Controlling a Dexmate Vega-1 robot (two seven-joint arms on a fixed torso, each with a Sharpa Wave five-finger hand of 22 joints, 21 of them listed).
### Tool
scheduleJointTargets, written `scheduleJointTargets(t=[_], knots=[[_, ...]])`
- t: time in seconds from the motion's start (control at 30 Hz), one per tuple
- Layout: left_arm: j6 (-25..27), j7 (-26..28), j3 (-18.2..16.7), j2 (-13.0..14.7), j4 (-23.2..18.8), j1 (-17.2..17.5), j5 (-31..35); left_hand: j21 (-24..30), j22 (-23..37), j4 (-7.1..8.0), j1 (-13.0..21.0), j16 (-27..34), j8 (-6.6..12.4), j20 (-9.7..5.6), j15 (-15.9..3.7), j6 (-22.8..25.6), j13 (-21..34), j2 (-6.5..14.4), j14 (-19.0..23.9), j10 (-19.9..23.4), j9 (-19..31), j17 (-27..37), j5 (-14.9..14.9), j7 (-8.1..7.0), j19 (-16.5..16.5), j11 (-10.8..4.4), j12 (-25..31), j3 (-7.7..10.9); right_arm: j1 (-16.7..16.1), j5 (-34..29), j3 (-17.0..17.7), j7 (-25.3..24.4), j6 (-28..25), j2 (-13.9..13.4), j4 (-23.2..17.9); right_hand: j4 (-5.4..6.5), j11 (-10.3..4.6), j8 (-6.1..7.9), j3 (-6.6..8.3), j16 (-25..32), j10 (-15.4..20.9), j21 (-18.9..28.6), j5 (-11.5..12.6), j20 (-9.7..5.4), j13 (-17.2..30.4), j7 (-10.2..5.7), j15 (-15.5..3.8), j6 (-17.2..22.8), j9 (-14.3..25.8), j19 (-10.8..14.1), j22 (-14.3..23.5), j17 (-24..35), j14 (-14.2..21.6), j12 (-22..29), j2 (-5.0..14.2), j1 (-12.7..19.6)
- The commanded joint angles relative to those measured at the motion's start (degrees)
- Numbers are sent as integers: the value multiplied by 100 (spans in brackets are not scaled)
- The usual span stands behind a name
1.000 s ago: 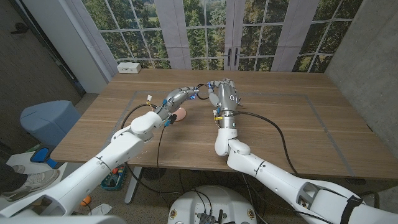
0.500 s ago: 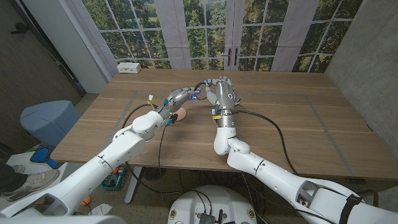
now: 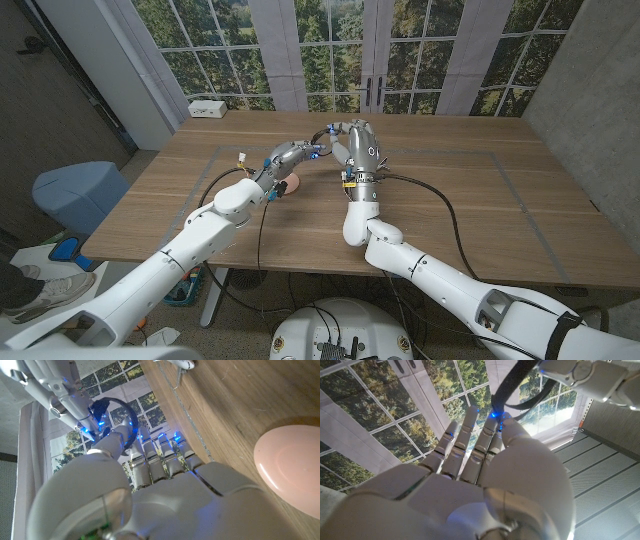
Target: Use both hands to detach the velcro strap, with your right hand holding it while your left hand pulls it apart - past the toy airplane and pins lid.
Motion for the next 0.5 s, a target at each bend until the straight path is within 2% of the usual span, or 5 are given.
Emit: scheduleJointTargets(t=[0.03,0.2,0.43,0.5], knots=[[-156,145,-36,-90,36,21,44,65,21,-18,250,80,282,-26,-331,306,94,49,91,172,188,28,29,6,114,-55,53,-28,-81,427,223,134,234,57,-145,21,-50,-10,20,-3,64,15,21,21,40,18,-847,40,5,15,22,33,70,43,-33,2],[-208,181,-35,-104,43,20,97,100,26,-32,416,126,455,-95,-388,376,148,-2,141,281,338,24,46,28,156,-122,72,-66,-72,543,283,153,290,102,-90,29,-52,-21,22,-16,68,20,25,28,46,24,-838,32,6,17,23,45,77,46,-33,-16],[-293,208,-50,-114,37,50,133,136,31,-16,588,169,620,-174,-447,335,197,-11,166,352,531,32,102,108,190,-114,69,-101,-30,732,371,164,312,206,66,39,-34,-33,22,-25,77,30,36,47,52,46,-826,38,6,27,24,72,100,50,-33,-43],[-465,110,-72,-183,139,69,40,142,33,22,607,166,664,-179,-434,266,213,25,153,356,610,36,135,144,179,-56,60,-93,-26,814,407,176,322,237,95,38,-34,-36,23,-30,73,33,39,50,45,48,-824,40,7,30,25,79,105,43,-35,-48]])
